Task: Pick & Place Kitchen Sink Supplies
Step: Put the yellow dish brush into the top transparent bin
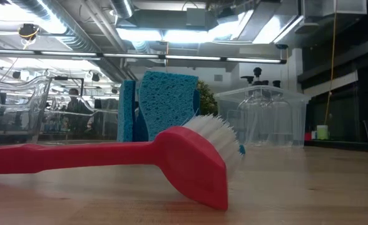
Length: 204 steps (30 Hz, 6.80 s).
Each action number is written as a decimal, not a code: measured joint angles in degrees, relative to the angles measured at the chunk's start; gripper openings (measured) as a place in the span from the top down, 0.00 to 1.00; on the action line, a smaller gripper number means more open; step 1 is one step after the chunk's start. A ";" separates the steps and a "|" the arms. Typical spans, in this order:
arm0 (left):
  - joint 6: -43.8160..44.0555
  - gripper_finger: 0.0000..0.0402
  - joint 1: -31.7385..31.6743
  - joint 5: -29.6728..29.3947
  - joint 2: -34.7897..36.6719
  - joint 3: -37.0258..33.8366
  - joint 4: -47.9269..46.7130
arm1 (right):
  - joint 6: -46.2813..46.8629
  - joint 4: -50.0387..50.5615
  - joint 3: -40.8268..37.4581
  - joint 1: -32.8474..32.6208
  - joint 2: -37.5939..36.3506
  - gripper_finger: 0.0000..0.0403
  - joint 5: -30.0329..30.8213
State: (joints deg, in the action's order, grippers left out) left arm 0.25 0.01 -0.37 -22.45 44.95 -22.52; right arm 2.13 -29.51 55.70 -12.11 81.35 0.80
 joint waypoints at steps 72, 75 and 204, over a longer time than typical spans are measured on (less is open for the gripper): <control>-5.64 0.98 -0.22 -2.09 -24.09 0.95 7.65 | -5.42 -12.58 12.13 14.20 15.73 0.91 -7.41; -8.66 0.97 -0.20 -2.11 -26.49 3.06 7.31 | -5.60 -11.89 12.11 14.20 15.73 0.94 -7.41; -36.02 0.93 -31.55 -23.91 -38.63 -13.98 11.20 | 7.70 36.60 -7.54 13.54 1.37 0.63 5.66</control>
State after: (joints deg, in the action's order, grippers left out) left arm -35.77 -31.54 -24.28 -61.08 30.96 -11.32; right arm 9.82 7.09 48.17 1.43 82.72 6.46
